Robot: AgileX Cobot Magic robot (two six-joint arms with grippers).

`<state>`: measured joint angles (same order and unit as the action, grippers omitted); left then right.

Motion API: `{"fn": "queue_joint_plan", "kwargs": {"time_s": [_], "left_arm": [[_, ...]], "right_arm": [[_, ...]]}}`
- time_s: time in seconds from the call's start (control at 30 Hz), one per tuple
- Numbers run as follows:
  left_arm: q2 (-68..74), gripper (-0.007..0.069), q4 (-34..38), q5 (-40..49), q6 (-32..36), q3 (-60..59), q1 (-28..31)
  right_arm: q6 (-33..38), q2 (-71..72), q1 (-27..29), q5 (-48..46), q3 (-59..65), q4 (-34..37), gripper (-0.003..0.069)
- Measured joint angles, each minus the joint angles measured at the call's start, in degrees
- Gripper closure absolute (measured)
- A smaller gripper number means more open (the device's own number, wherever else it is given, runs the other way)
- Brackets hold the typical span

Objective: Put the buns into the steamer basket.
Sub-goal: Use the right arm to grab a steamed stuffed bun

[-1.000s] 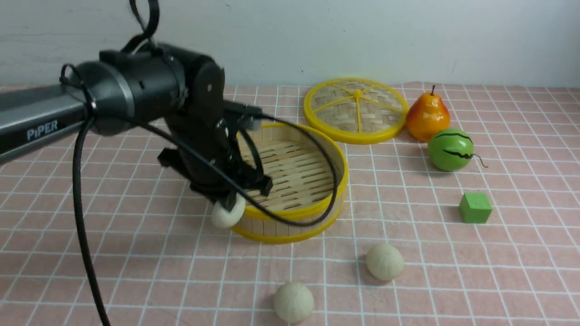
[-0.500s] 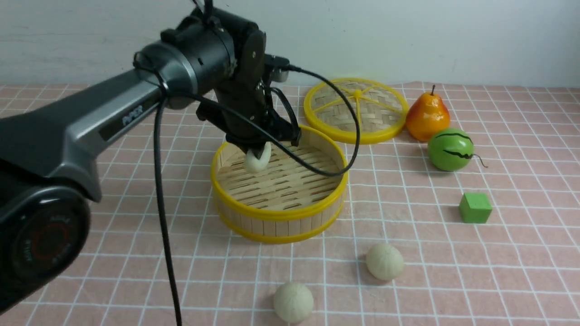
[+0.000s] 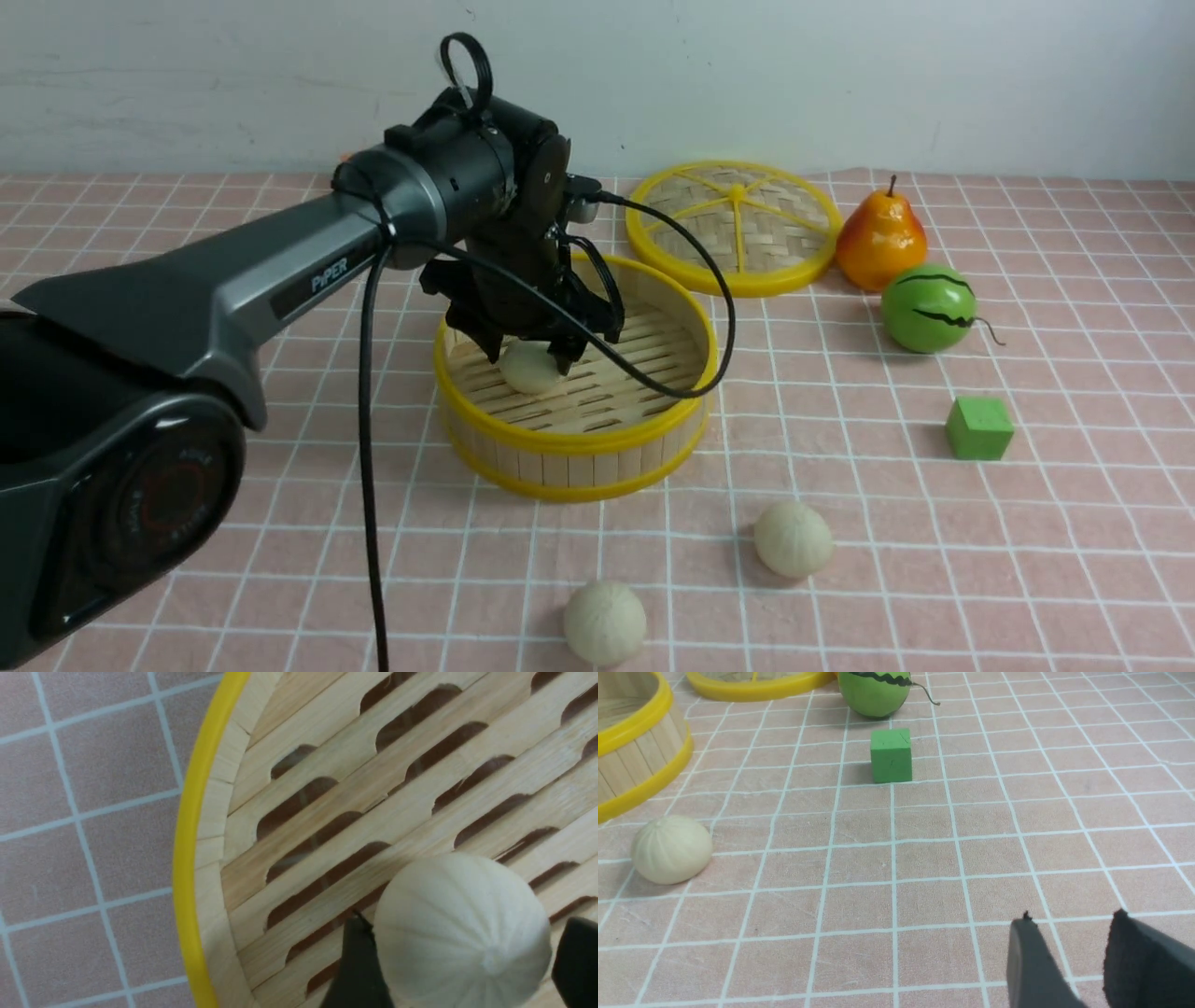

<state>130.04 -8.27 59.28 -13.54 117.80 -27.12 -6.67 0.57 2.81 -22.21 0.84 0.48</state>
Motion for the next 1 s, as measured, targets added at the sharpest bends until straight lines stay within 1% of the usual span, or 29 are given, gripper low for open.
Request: {"fn": "queue_joint_plan", "kwargs": {"time_s": [0.17,0.3,0.37,0.47,0.57,0.6,0.63,0.67,0.7,0.73,0.77,0.8,0.87,1.0], "left_arm": [[-3.4,0.0104,0.1,3.7,-0.1,3.0,0.0],[-12.0,0.0112,0.1,8.7,-0.2,6.7,0.0],[-17.0,0.0132,0.0,11.0,-0.2,7.2,0.0],[-23.9,0.0188,-0.2,12.1,-0.7,6.9,0.0],[-32.0,0.0295,0.5,12.1,-2.1,3.4,0.0],[-32.0,0.0303,0.6,12.1,-2.1,3.1,0.0],[-36.6,0.0371,2.1,12.1,-2.3,-0.1,0.0],[-39.8,0.0424,2.9,12.1,-2.3,-3.0,0.0],[-41.4,0.0450,3.4,12.1,-2.4,-4.7,0.0],[-44.1,0.0501,4.2,12.1,-2.4,-8.4,0.0],[-45.2,0.0510,4.3,12.1,-2.4,-9.0,0.0],[-49.8,0.0580,5.2,12.1,-2.4,-15.3,0.0],[-55.7,0.0638,5.4,12.1,-2.4,-22.0,0.0],[-67.1,0.0638,4.8,12.1,-1.4,-35.8,0.0]], "right_arm": [[0.0,0.0,0.0,0.0,0.0,0.0,0.0419],[0.0,0.0,0.0,0.0,0.0,0.0,0.0419],[0.0,0.0,0.0,0.0,0.0,0.0,0.0419],[0.0,0.0,0.0,0.0,0.0,0.0,0.0419],[0.0,0.0,0.0,0.0,0.0,0.0,0.0419],[0.0,0.0,0.0,0.0,0.0,0.0,0.0419],[0.0,0.0,0.0,0.0,0.0,0.0,0.0419],[0.0,0.0,0.0,0.0,0.0,0.0,0.0419],[0.0,0.0,0.0,0.0,0.0,0.0,0.0419],[0.0,0.0,0.0,0.0,0.0,0.0,0.0419],[0.0,0.0,0.0,0.0,0.0,0.0,0.0419],[0.0,0.0,0.0,0.0,0.0,0.0,0.0419],[0.0,0.0,0.0,0.0,0.0,0.0,0.0419],[0.0,0.0,0.0,0.0,0.0,0.0,0.0419]]}}
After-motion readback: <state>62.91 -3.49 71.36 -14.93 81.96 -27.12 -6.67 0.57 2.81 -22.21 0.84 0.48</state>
